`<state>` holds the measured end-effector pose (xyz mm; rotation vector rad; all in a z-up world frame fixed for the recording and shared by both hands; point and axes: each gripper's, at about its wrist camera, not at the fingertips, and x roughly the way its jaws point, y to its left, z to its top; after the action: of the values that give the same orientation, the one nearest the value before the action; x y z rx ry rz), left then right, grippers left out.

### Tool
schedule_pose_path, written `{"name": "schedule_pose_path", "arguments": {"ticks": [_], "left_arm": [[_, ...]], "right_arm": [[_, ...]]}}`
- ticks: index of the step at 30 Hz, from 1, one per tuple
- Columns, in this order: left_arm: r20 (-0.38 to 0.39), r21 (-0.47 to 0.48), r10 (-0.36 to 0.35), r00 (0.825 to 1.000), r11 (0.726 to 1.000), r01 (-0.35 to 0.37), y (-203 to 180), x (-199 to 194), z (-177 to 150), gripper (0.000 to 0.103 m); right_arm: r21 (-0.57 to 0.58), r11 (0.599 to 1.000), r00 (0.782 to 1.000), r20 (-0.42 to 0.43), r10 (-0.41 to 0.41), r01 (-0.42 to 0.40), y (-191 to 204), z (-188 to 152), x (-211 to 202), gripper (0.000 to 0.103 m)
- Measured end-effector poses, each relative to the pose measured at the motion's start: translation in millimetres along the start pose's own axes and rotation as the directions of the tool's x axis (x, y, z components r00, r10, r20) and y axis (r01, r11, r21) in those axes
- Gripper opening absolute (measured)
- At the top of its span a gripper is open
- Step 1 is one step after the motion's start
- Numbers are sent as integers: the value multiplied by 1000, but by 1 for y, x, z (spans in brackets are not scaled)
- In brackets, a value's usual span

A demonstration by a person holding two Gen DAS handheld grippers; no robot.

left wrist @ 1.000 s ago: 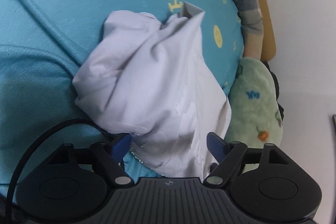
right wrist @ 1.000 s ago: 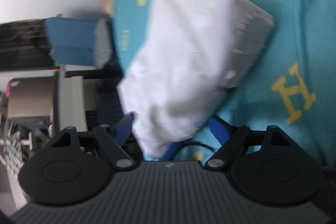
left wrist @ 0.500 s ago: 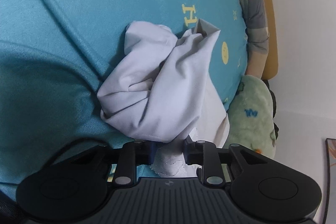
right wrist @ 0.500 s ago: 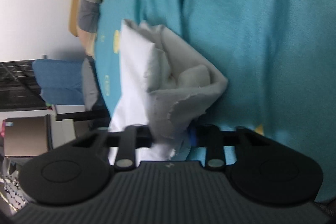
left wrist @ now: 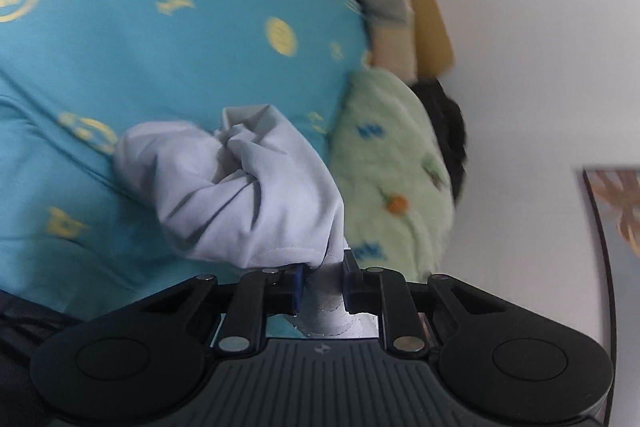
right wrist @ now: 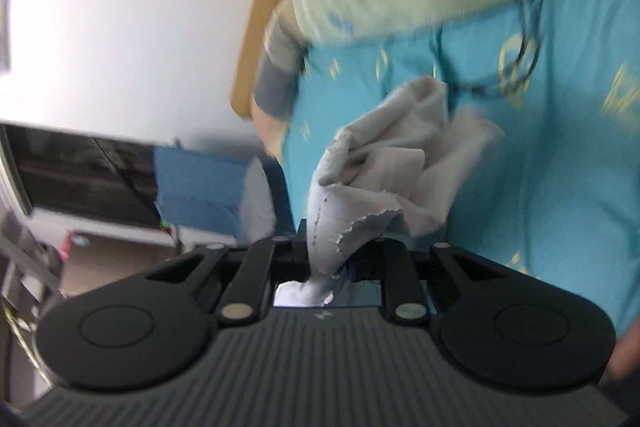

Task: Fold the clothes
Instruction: 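Carry the bundle onto the pink blanket and open both grippers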

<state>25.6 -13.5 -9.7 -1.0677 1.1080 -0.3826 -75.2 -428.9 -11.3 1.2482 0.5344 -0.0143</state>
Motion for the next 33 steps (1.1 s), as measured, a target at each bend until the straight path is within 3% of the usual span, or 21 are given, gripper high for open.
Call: {"name": "schedule_pose_path", "arguments": {"ticks": [4, 7, 10, 12, 14, 15, 18, 19, 24, 28, 31, 33], "left_arm": [[-102, 117, -66, 993, 990, 78, -101, 56, -31, 19], [-183, 180, -149, 972, 967, 182, -178, 105, -63, 19], [-268, 208, -266, 926, 923, 325, -244, 151, -99, 19], [-327, 245, -331, 885, 875, 418, -280, 185, -123, 19], [-379, 310, -352, 856, 823, 476, -304, 212, -154, 20], [-388, 344, -344, 855, 806, 481, -308, 221, -167, 20], [-408, 436, -273, 871, 780, 449, -285, 234, -206, 20], [-415, 465, -241, 877, 773, 432, -274, 241, -217, 20], [-453, 580, -70, 889, 734, 353, -206, 257, -248, 19], [-444, 640, -46, 895, 683, 353, -177, 238, -249, 21], [-420, 694, -22, 907, 637, 336, -181, 224, -249, 25], [-397, 732, -15, 917, 598, 327, -187, 211, -249, 42]], "right_arm": [[-39, 999, 990, 139, 11, -6, 22, 63, -68, 19], [-69, 998, 970, 241, 23, -6, 39, 111, -119, 19], [-100, 995, 939, 341, 37, -3, 56, 159, -171, 19], [-177, 984, 899, 432, 70, 9, 67, 185, -208, 19], [-230, 972, 853, 515, 85, 42, 68, 199, -242, 19], [-246, 967, 829, 553, 81, 69, 65, 203, -257, 19], [-228, 959, 790, 614, 7, 169, 38, 203, -274, 19], [-210, 955, 786, 618, -35, 207, 23, 199, -275, 19], [-55, 957, 822, 529, -213, 283, -65, 163, -274, 19], [-22, 947, 819, 508, -267, 322, -80, 138, -271, 20], [2, 936, 815, 491, -307, 351, -91, 120, -269, 22], [-16, 920, 796, 508, -329, 390, -79, 115, -281, 22]]}}
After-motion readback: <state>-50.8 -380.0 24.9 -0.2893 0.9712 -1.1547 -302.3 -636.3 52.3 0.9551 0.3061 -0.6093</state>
